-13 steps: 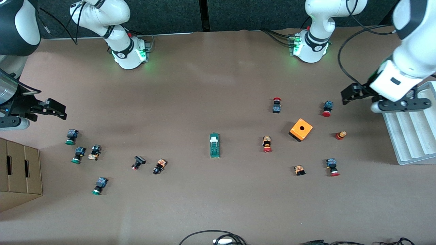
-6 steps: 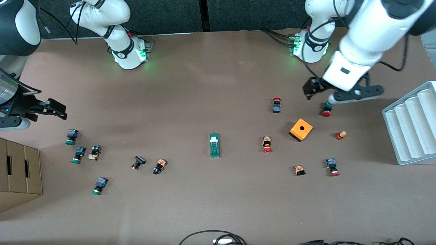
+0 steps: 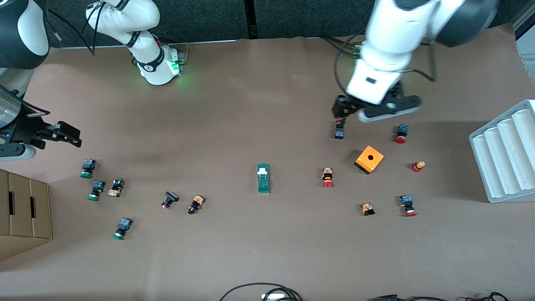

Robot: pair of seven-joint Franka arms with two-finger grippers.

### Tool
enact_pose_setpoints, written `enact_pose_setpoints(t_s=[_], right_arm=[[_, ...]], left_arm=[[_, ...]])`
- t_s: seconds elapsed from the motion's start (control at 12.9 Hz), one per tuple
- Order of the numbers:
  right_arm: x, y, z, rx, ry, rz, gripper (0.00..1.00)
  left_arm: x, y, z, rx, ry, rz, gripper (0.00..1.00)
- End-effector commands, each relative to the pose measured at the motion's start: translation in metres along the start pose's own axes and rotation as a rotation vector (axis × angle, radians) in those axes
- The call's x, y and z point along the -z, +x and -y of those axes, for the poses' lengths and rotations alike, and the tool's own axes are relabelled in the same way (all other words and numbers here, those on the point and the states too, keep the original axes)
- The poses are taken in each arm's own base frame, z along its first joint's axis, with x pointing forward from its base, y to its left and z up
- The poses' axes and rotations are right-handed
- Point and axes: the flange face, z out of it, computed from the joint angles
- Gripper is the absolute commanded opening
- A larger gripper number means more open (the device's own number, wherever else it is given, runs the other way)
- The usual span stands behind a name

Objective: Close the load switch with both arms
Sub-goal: 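Move the left gripper over the green load switch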

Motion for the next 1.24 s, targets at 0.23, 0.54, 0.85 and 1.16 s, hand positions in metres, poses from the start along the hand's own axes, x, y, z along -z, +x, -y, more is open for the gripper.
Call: enact_pose_setpoints(t_s=[0.23, 0.54, 0.85, 1.16], right_arm=[[0.0, 0.002, -0.002, -0.012, 0.019, -0.003, 1.0], [0.001, 0.001, -0.002, -0.012, 0.019, 0.0, 1.0], [0.0, 0.003, -0.002, -0.012, 0.015, -0.01, 1.0], [-0.006, 0.011, -0.003, -0.012, 0.008, -0.027, 1.0]], left_arm=[[-0.053, -0.07, -0.105, -0.009, 0.02, -0.166, 1.0], [-0.11, -0.111, -0.158, -0.076, -0.012, -0.273, 0.99], [-0.179, -0.169, -0.196, -0.121, 0.002, -0.428, 0.99], [-0.252, -0.201, -0.211, -0.089, -0.043, -0.613, 0.99]])
